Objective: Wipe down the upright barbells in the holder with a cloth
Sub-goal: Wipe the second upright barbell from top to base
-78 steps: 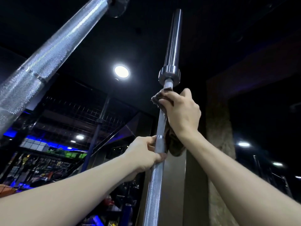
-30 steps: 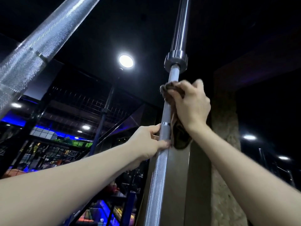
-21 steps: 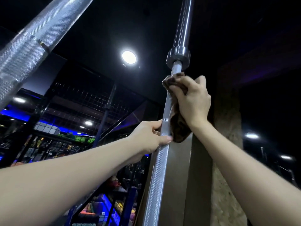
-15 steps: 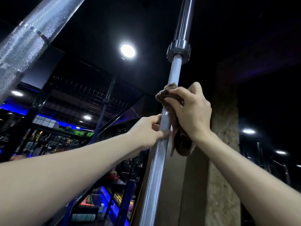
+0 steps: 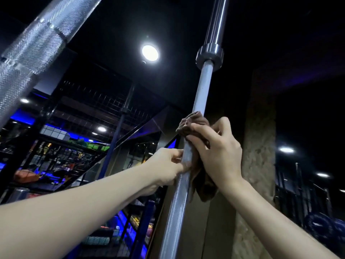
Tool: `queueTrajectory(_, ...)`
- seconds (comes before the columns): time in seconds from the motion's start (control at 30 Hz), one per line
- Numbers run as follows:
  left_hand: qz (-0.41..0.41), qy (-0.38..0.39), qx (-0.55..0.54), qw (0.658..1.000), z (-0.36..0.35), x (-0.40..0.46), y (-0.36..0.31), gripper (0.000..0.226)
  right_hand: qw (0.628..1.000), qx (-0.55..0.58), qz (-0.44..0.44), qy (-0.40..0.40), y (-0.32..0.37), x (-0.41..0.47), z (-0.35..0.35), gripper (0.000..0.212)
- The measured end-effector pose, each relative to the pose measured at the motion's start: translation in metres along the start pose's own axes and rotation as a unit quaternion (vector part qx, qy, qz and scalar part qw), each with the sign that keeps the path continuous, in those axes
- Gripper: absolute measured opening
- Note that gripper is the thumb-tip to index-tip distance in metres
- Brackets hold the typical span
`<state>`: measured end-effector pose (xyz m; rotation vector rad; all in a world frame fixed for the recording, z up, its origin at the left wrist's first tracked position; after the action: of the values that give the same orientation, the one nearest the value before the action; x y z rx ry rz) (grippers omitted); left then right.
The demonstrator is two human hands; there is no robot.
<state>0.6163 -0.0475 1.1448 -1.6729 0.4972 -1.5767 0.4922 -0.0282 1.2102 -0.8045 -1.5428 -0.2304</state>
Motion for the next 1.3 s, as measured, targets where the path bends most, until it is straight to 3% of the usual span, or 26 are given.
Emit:
queueTrajectory(0.3, 0.014, -0.007, -0.014, 1.0, -0.002, 0.0, 0.003, 0.017, 0.981, -0.178, 0.074, 0.036, 0.013, 0.068, -0.025, 0.017)
queueTrajectory(0.53, -0.001, 0.011, -0.035, 0.999, -0.005, -0.003, -0.004, 0.012, 0.996, -0.072, 0.033, 0.039, 0.022, -0.003, 0.003, 0.018)
queueTrajectory(0.77, 0.009, -0.004, -0.007, 1.0, 0.0, 0.0, 0.001, 0.027, 0.987, -0.137, 0.056, 0.063, 0.014, 0.048, -0.024, 0.024)
queueTrajectory(0.87, 0.012, 0.001, -0.007, 1.0, 0.001, 0.0, 0.001, 0.024, 0.996, -0.051, -0.006, 0.076, 0.001, 0.03, -0.017, 0.036)
queueTrajectory(1.0, 0.005, 0.019, -0.024, 1.0, -0.003, -0.001, 0.0, 0.025, 0.998, 0.026, -0.025, 0.046, 0.001, -0.006, 0.003, 0.022)
queueTrajectory(1.2, -0.005, 0.021, -0.019, 1.0, -0.006, -0.002, 0.001, 0.026, 0.992, 0.026, -0.116, 0.04, -0.023, 0.072, -0.007, 0.028)
queueTrajectory(1.3, -0.008, 0.017, -0.021, 1.0, -0.004, -0.001, 0.003, 0.023, 0.992, 0.051, -0.115, 0.021, -0.03, 0.073, -0.015, 0.029)
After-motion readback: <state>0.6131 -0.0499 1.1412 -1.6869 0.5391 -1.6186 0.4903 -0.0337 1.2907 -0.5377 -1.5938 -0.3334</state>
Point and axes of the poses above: each hand's wrist, its own x-axis towards the middle knuckle, its own z-axis out of the back of the hand, y = z × x, the point moved 7 cm from there along x, towards the middle knuckle, and after that the axes turned 5 degrees about -x, right-handed, at the moved point
